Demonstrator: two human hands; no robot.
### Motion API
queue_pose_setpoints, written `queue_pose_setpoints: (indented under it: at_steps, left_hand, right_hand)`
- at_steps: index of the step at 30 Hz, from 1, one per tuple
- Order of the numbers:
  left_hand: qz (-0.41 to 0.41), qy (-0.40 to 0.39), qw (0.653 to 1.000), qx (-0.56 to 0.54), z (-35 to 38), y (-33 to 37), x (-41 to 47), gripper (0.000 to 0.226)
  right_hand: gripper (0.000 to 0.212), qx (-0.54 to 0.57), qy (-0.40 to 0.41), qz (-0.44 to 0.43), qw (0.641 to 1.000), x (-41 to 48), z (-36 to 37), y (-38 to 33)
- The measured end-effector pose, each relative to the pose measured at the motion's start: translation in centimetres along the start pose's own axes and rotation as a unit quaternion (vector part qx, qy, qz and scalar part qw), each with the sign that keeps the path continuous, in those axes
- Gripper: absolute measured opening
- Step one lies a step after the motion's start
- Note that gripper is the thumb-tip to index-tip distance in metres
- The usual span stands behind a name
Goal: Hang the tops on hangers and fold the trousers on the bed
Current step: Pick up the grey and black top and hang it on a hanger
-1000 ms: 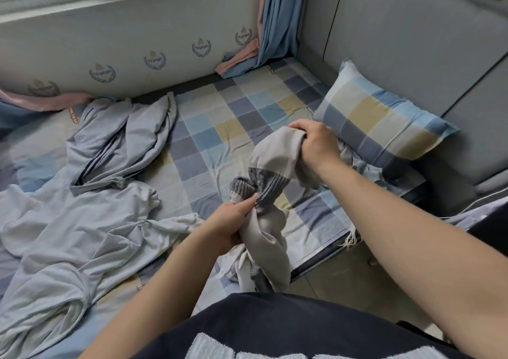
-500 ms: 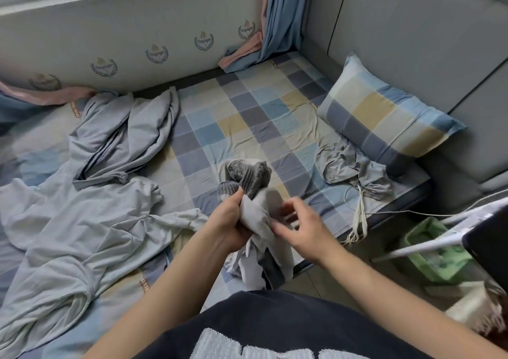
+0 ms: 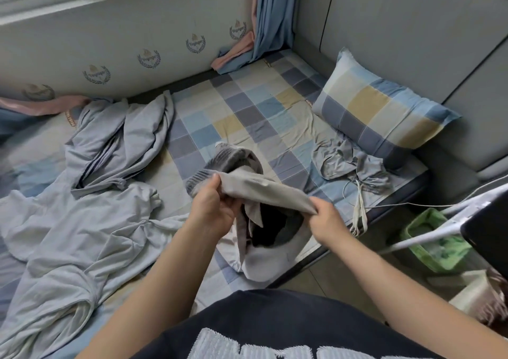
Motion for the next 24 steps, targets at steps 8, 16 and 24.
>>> queue_pose_setpoints:
  at_steps: [8,16,24]
  left_hand:
    - [0.279,-0.221,0.795,0.492,0.5,-0.6,-0.7,0.048]
    - [0.347,-0.351,0.679,0.543,3.9,-4.3,-2.8,0.016]
    - [0.175,-0.32,0.814,0.452,3.8,-3.9,-1.7,0.022]
  right_hand:
    - [0.015,0.17,-0.084,-0.019,0.982,0.0,-4.2,-8.5]
    - [0.025,0.252,-0.291,0.054,0.921,-2.1,-5.2,-10.4]
    - [0.06,-0.083,-0.055,-0.045,0.994,-2.6,-6.4,-5.0]
Point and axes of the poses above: each hand's wrist, its own x-axis towards the middle knuckle, its own z-axis out of the palm, y = z × x, the point moved 4 cm from there along x, towards the middle knuckle, and after that the axes turned 11 degrees about z, right-handed, at the moved point
